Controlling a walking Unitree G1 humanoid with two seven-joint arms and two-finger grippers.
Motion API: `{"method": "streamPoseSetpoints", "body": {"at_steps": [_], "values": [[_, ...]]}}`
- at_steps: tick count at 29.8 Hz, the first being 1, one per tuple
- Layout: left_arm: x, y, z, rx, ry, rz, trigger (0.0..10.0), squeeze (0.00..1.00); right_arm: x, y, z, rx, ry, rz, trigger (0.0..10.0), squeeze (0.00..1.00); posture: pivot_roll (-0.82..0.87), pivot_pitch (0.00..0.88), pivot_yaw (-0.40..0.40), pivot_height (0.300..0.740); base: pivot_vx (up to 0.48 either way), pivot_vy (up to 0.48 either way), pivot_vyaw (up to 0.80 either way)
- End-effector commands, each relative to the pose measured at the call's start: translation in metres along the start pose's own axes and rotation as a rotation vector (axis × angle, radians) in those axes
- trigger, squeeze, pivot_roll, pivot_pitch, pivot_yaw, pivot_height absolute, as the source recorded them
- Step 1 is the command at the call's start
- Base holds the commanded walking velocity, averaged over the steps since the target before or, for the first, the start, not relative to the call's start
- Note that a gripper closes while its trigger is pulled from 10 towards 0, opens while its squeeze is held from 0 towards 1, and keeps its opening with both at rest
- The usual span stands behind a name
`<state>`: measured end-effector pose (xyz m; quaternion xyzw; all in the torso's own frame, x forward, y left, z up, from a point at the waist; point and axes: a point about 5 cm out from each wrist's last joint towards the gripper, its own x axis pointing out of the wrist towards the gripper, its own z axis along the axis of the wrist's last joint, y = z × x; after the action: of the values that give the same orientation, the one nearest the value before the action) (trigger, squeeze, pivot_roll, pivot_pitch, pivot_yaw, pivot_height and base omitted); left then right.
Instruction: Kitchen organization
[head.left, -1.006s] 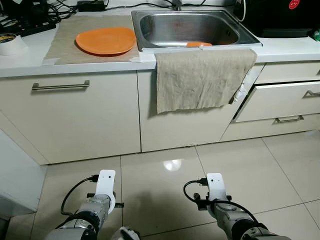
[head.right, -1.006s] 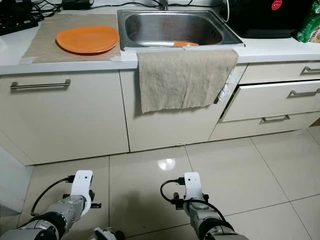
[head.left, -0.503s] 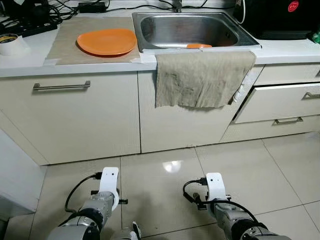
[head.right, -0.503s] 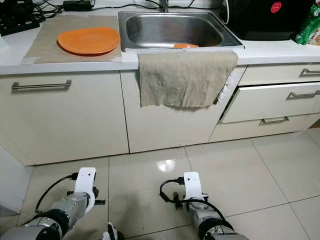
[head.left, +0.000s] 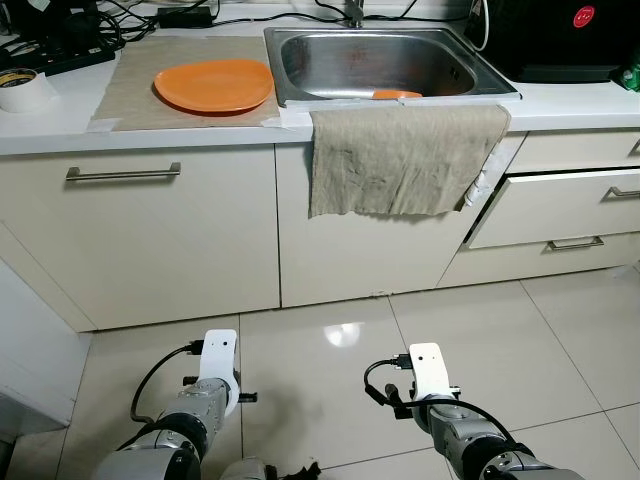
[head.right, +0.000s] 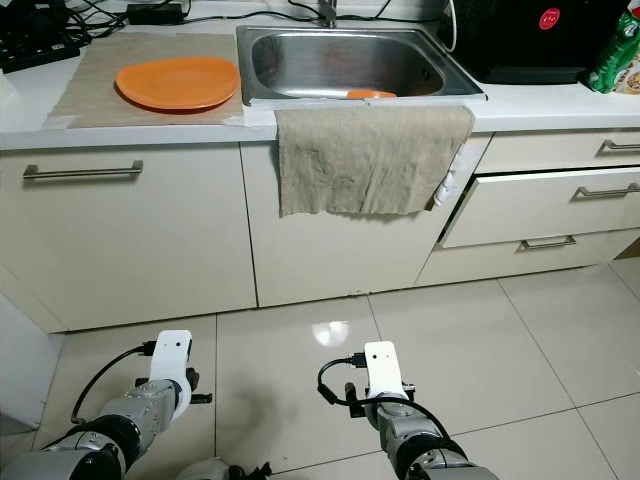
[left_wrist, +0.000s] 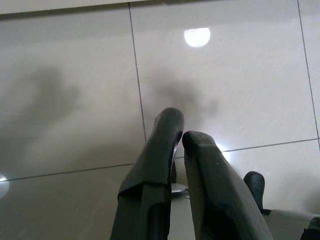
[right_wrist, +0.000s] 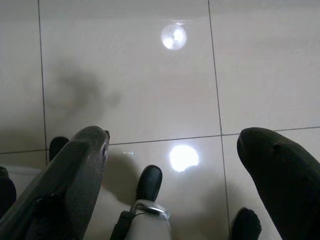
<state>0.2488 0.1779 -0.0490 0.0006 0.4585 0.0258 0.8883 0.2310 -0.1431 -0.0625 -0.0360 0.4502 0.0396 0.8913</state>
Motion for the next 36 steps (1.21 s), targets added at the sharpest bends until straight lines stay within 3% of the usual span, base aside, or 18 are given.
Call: {"method": "streamPoseSetpoints", "body": {"at_steps": [1,36], "values": [[0.0001,-0.0025,0.0048,-0.004,-0.012,-0.008,10.0,0.00,0.0000,-0.0016,0.0013,-0.006,-0.002,-0.003,10.0,0.00,0.12,0.012,-0.061,0.740,0.000,0.000,0.00],[0.0000,-0.0026,0.0081,-0.012,-0.020,-0.007,10.0,0.00,0.0001,-0.0019,0.0019,-0.012,-0.004,-0.002,10.0,0.00,0.13,0.002,-0.063,0.740,0.000,0.000,0.00]]}}
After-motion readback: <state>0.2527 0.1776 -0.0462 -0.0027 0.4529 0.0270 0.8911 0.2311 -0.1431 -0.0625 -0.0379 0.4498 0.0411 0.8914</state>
